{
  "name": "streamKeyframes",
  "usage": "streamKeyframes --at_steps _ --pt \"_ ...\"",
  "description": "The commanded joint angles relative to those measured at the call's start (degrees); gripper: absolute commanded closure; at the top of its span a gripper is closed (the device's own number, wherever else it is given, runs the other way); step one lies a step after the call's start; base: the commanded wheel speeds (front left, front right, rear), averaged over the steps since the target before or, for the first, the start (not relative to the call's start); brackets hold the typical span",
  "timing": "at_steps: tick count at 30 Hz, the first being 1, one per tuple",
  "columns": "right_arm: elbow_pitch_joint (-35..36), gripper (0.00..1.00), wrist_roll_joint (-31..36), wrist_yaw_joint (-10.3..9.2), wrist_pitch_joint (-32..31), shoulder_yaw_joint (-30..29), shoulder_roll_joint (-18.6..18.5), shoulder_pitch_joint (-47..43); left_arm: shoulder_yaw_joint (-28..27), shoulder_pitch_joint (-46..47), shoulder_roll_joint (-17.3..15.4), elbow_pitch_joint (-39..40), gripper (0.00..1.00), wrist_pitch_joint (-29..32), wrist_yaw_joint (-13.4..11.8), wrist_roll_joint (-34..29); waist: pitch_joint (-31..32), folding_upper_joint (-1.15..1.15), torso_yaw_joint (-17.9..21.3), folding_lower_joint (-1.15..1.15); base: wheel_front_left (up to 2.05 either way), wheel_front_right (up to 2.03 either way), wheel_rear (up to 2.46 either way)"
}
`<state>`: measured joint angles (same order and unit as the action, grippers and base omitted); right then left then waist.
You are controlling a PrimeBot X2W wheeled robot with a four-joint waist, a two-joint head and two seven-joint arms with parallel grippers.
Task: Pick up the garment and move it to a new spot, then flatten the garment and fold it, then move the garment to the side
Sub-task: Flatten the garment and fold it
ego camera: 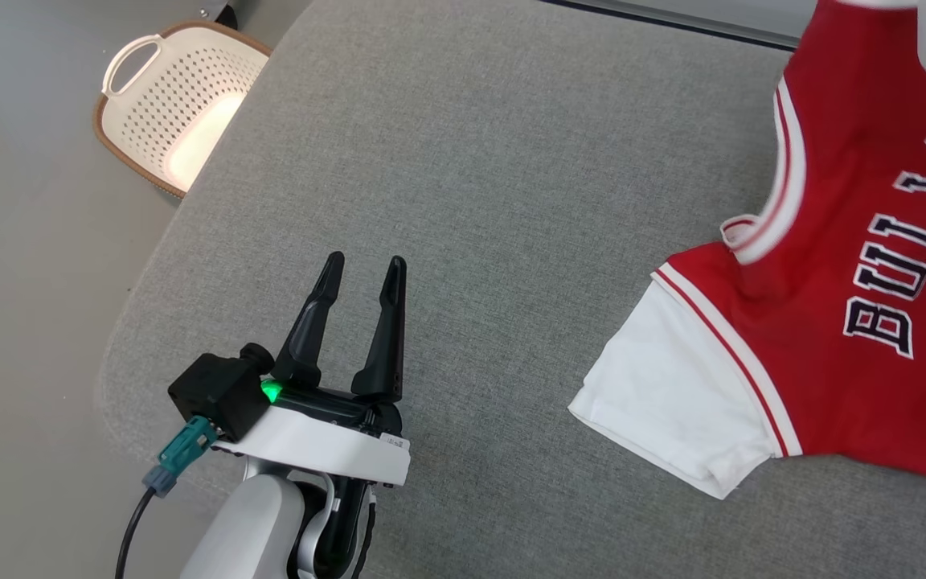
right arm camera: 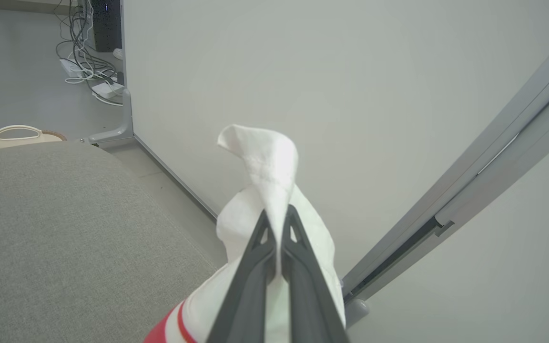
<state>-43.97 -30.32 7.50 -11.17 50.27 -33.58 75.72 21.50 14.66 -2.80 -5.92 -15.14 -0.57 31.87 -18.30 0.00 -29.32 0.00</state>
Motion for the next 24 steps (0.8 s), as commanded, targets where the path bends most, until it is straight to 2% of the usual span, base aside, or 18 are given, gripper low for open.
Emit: streamKeyframes --at_steps 1,9,11,12,13,18,24 --pt "-1.54 1.0 1.35 -0.02 1.99 -0.24 1.39 1.95 -0.15 0.35 -0.19 0.48 0.0 0.03 -0.26 0.34 -0.61 0.0 -0.35 0.0 0.0 0.0 0.0" --pt "-11.7 1.0 8.26 -0.03 9.59 0.75 7.96 10.84 -0.18 -0.55 -0.19 2.4 0.0 0.03 -1.5 1.26 -3.03 0.0 -1.26 0.0 0.0 0.0 0.0" --pt "-16.59 1.0 10.06 -0.02 9.55 1.62 10.48 12.16 0.09 -0.55 -0.2 2.92 0.0 0.03 -1.74 1.65 -3.72 0.0 -1.52 0.0 0.0 0.0 0.0" --pt "-17.81 0.63 10.56 -0.02 9.74 2.1 11.27 12.34 0.18 -0.55 -0.19 3.05 0.0 0.03 -1.94 1.67 -3.87 0.0 -1.57 0.0 0.0 0.0 0.0" --pt "-19.09 0.0 10.74 -0.03 9.41 2.61 11.91 12.29 0.21 -0.53 -0.21 3.14 0.0 0.03 -2.08 1.63 -3.98 0.0 -1.6 0.0 0.0 0.0 0.0" --pt "-22.61 0.0 9.92 -0.02 8.81 4.54 13.21 10.54 0.58 -0.34 -0.2 3.03 0.0 0.03 -2.16 1.71 -3.87 0.0 -1.58 0.0 0.0 0.0 0.0" --pt "-25.38 0.0 6.7 -0.02 10.96 4.63 11.45 7.1 1.01 1.11 -0.21 1.37 0.0 0.03 -0.96 0.44 -1.49 0.0 -0.98 0.0 0.0 0.0 0.0"
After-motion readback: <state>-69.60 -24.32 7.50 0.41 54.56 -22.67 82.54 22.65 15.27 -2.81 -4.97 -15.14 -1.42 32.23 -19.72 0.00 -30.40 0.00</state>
